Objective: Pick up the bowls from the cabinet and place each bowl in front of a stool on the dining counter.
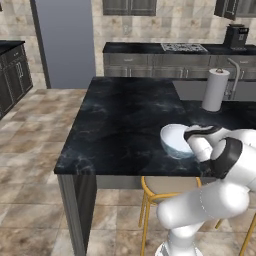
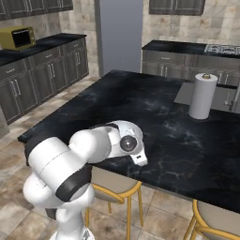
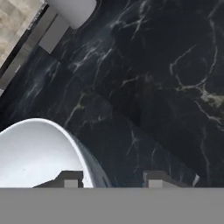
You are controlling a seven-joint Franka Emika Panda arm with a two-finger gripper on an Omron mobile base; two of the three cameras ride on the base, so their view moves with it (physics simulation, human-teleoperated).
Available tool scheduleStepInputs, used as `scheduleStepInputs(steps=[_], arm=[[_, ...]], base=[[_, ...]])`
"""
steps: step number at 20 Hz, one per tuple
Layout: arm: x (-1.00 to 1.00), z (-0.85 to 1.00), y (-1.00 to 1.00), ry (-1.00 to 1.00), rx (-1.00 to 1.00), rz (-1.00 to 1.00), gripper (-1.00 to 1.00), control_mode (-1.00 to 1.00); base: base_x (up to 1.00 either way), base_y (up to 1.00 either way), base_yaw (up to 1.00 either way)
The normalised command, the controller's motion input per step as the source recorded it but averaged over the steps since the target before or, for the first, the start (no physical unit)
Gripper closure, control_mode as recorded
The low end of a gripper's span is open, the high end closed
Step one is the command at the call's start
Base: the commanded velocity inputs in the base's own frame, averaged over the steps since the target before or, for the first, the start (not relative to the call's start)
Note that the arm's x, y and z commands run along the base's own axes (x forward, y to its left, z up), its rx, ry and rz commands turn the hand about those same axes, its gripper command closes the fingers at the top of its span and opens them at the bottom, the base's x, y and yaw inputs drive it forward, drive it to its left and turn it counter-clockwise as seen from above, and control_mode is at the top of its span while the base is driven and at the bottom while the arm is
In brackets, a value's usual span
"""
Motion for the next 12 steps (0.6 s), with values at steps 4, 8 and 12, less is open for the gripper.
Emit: scheduleStepInputs(steps=[4,8,12], arm=[[0.0,0.86,-0.04,0.02,0.0,0.03,-1.0,-1.0],[0.0,1.0,-0.24,0.0,-0.03,0.07,-1.0,-1.0],[-0.17,1.0,-0.45,0.05,-0.01,0.08,-1.0,-1.0]], base=[[0.0,0.0,0.0],[0.0,0.0,0.0],[0.0,0.0,0.0]])
